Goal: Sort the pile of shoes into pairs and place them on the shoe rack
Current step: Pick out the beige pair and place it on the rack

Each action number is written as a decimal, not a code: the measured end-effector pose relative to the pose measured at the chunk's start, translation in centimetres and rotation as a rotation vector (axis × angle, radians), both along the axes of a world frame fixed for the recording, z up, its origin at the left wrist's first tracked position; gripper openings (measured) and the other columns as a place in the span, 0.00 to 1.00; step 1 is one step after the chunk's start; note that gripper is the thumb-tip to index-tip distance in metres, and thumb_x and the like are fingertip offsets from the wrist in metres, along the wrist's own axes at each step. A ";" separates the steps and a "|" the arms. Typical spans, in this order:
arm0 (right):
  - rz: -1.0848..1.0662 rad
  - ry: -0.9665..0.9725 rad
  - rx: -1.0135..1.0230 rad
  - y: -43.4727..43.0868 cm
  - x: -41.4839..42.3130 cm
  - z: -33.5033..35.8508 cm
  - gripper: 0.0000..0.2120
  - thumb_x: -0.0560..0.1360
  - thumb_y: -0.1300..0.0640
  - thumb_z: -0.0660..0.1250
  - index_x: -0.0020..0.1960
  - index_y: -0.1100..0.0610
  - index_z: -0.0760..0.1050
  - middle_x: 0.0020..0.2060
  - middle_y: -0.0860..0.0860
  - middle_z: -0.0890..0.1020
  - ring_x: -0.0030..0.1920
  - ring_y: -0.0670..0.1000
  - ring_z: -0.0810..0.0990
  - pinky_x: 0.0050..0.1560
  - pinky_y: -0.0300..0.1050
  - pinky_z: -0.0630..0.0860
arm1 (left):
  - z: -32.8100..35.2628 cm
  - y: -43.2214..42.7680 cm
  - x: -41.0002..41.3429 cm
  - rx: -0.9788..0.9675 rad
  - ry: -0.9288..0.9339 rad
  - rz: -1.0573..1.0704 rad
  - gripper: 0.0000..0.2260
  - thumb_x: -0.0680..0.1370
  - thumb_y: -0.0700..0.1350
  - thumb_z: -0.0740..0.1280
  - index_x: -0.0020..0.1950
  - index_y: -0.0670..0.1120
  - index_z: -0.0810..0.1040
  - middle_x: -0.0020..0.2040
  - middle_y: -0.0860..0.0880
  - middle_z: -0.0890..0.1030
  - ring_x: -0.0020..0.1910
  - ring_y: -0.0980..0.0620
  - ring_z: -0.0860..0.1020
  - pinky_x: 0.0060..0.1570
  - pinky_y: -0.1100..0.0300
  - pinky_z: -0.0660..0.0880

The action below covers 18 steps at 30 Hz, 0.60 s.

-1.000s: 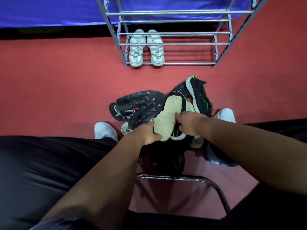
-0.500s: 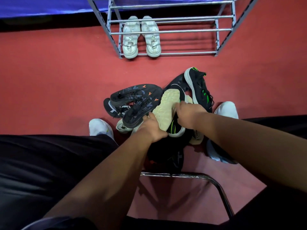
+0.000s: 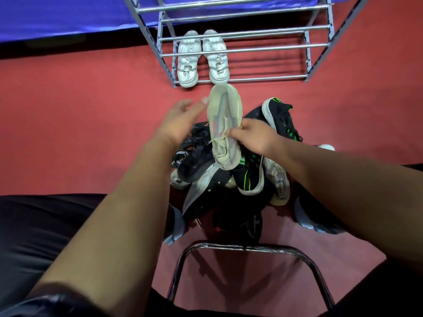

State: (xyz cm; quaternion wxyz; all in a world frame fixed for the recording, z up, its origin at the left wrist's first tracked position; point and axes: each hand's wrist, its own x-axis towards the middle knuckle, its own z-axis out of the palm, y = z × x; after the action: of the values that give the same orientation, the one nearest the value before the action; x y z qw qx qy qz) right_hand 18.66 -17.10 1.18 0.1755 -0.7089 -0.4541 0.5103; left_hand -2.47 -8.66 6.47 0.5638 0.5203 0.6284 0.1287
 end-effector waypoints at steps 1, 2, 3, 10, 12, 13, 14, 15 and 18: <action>-0.048 0.025 -0.023 0.2 -0.1 -0.2 0.15 0.77 0.39 0.68 0.49 0.50 0.84 0.44 0.45 0.87 0.46 0.48 0.85 0.52 0.48 0.78 | -0.4 -0.5 0.1 0.003 0.046 -0.039 0.41 0.70 0.71 0.73 0.76 0.49 0.71 0.67 0.48 0.78 0.59 0.48 0.81 0.58 0.52 0.76; -0.098 0.050 -0.055 0.4 -0.3 -0.4 0.17 0.77 0.39 0.67 0.48 0.51 0.85 0.42 0.48 0.87 0.45 0.51 0.86 0.52 0.50 0.80 | -1.2 -1.3 0.2 -0.041 0.089 -0.106 0.43 0.70 0.69 0.75 0.77 0.48 0.69 0.67 0.50 0.77 0.62 0.49 0.79 0.60 0.53 0.75; -0.147 0.084 -0.089 0.5 -0.6 -0.6 0.18 0.76 0.39 0.67 0.47 0.53 0.85 0.41 0.51 0.88 0.45 0.54 0.86 0.52 0.53 0.81 | -1.8 -2.4 0.4 -0.107 0.113 -0.190 0.42 0.69 0.68 0.77 0.76 0.48 0.69 0.66 0.53 0.78 0.62 0.51 0.79 0.59 0.55 0.74; -0.204 0.159 -0.316 0.3 -0.7 -3.5 0.19 0.81 0.42 0.63 0.56 0.57 0.82 0.43 0.50 0.88 0.41 0.51 0.82 0.45 0.48 0.80 | -8.4 -7.9 2.9 -0.043 0.357 -0.251 0.34 0.65 0.57 0.82 0.63 0.48 0.70 0.56 0.51 0.79 0.53 0.50 0.80 0.54 0.53 0.79; -0.162 0.076 -0.328 0.3 -0.1 -4.2 0.22 0.84 0.40 0.59 0.59 0.56 0.81 0.46 0.50 0.89 0.45 0.54 0.83 0.51 0.50 0.81 | -9.0 -7.3 2.9 -0.011 0.425 -0.210 0.31 0.67 0.57 0.80 0.63 0.46 0.71 0.54 0.49 0.80 0.51 0.47 0.80 0.49 0.54 0.78; -0.111 0.005 -0.329 0.2 0.3 -4.5 0.22 0.85 0.42 0.57 0.60 0.58 0.80 0.50 0.52 0.88 0.49 0.56 0.84 0.55 0.52 0.81 | -9.2 -6.8 2.8 -0.002 0.449 -0.200 0.31 0.68 0.58 0.78 0.62 0.45 0.71 0.54 0.48 0.81 0.50 0.46 0.80 0.48 0.54 0.77; -0.051 -0.088 -0.332 0.2 0.7 -4.9 0.21 0.86 0.45 0.56 0.58 0.60 0.80 0.54 0.55 0.87 0.53 0.59 0.83 0.57 0.53 0.80 | -9.3 -6.1 2.7 0.000 0.473 -0.207 0.30 0.69 0.59 0.77 0.63 0.44 0.72 0.55 0.48 0.81 0.50 0.46 0.79 0.47 0.54 0.76; 0.002 -0.203 -0.328 0.2 1.3 -5.5 0.19 0.85 0.49 0.56 0.56 0.62 0.79 0.57 0.59 0.85 0.55 0.62 0.82 0.55 0.51 0.78 | -9.4 -5.5 2.8 0.002 0.505 -0.244 0.31 0.70 0.59 0.76 0.64 0.43 0.72 0.55 0.47 0.80 0.50 0.46 0.78 0.46 0.54 0.74; -0.020 -0.389 -0.362 -0.4 3.0 -6.9 0.16 0.81 0.55 0.61 0.63 0.64 0.78 0.61 0.62 0.81 0.60 0.64 0.80 0.51 0.48 0.71 | -9.8 -4.6 3.7 0.059 0.646 -0.435 0.34 0.70 0.62 0.75 0.67 0.43 0.71 0.61 0.44 0.78 0.56 0.43 0.78 0.50 0.53 0.74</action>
State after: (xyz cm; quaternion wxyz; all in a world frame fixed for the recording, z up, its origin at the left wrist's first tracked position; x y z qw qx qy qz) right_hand 21.64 -17.50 -5.77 -0.0399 -0.8181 -0.3735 0.4355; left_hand 1.19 -13.21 -3.32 0.3359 0.6713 0.6444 -0.1462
